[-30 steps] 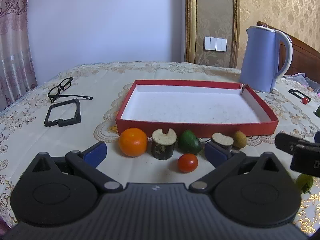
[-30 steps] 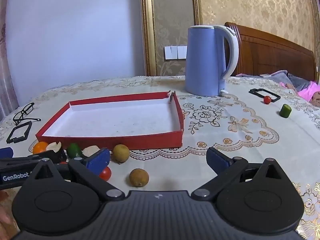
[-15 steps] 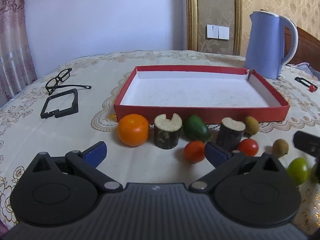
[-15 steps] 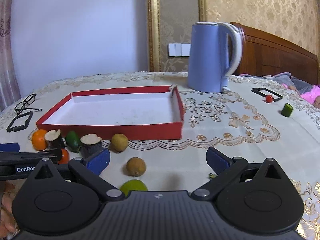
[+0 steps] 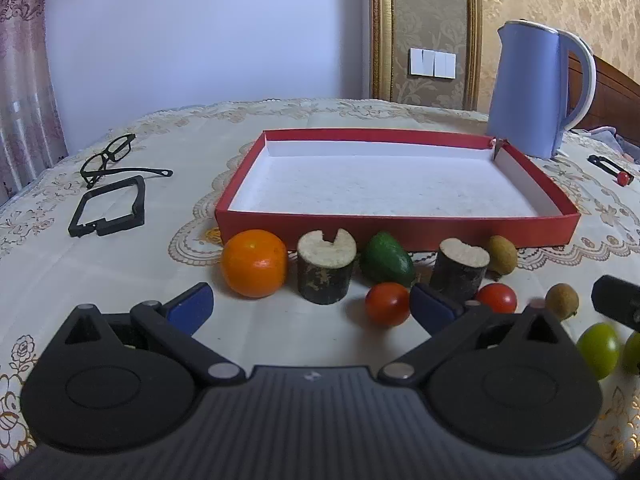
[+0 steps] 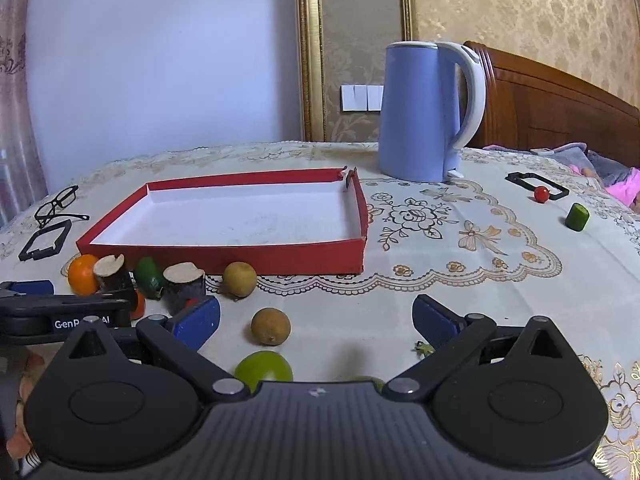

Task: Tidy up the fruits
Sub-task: 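Move the right tool toward the green tomatoes beside the tray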

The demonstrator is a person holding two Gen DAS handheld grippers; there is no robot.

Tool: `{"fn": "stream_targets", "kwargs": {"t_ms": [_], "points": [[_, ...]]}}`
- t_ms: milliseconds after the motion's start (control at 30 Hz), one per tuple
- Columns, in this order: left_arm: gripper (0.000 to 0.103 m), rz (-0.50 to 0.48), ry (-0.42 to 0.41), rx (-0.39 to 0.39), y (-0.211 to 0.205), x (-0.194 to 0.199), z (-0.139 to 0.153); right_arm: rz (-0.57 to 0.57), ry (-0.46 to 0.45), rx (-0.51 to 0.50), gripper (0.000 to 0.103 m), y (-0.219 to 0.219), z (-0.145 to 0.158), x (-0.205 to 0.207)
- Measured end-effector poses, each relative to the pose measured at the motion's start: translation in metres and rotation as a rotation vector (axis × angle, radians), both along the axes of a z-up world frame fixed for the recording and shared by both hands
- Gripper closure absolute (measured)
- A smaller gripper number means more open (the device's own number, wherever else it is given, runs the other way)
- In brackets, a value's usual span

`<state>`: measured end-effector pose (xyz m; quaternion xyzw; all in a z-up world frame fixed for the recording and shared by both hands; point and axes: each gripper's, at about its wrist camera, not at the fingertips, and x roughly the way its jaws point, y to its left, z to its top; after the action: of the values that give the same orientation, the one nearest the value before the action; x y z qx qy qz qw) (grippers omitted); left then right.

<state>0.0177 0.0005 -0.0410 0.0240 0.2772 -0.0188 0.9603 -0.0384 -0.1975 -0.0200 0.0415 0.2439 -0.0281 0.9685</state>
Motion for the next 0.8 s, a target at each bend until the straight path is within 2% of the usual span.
{"fn": "stream_targets", "kwargs": {"t_ms": [333, 800], "points": [[0.000, 0.003, 0.000, -0.002, 0.0010, 0.0008, 0.0001, -0.021, -0.010, 0.024, 0.000, -0.0041, -0.0001, -0.0004], [0.000, -0.010, 0.017, -0.014, 0.0013, 0.0028, -0.0017, -0.023, -0.009, 0.001, 0.000, -0.0059, 0.0013, -0.0031]]}}
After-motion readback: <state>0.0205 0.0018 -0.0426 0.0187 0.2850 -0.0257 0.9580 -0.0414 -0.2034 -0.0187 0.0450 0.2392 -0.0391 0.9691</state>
